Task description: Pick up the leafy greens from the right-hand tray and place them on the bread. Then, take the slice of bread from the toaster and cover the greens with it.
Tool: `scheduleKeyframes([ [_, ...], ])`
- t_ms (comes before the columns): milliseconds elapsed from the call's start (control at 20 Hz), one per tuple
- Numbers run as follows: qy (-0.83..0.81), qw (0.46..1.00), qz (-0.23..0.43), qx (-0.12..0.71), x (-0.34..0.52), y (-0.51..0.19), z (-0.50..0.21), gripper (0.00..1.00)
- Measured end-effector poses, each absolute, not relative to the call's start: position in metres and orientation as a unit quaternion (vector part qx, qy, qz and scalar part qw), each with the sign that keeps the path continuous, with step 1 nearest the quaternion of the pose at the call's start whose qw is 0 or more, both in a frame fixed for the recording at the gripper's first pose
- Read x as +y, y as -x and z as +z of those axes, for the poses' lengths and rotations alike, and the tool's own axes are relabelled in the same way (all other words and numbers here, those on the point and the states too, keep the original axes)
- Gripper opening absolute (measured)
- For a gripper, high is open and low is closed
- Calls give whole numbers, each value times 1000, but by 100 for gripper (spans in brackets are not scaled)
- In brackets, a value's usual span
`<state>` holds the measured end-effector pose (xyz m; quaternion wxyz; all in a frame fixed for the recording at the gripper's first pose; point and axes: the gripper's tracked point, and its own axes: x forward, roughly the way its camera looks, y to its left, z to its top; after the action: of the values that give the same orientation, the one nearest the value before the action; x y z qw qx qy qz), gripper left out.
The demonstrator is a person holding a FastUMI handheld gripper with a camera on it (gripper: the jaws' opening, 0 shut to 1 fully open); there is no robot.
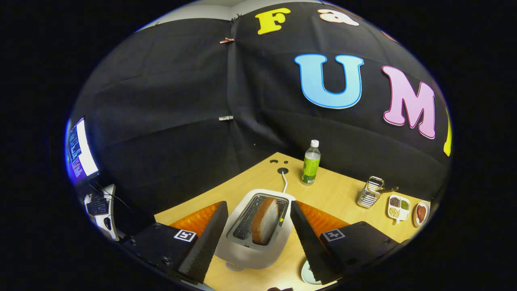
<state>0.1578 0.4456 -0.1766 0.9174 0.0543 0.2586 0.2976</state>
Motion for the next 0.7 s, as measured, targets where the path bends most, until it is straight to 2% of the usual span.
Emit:
scheduleKeyframes([
  [250,-55,909,245,333,448,-179,-239,97],
  [350,-59,906,215,360,438,-184,-250,90],
  [600,-96,900,216,366,448,-186,-246,15],
  [700,-92,902,224,358,453,-179,-240,13],
])
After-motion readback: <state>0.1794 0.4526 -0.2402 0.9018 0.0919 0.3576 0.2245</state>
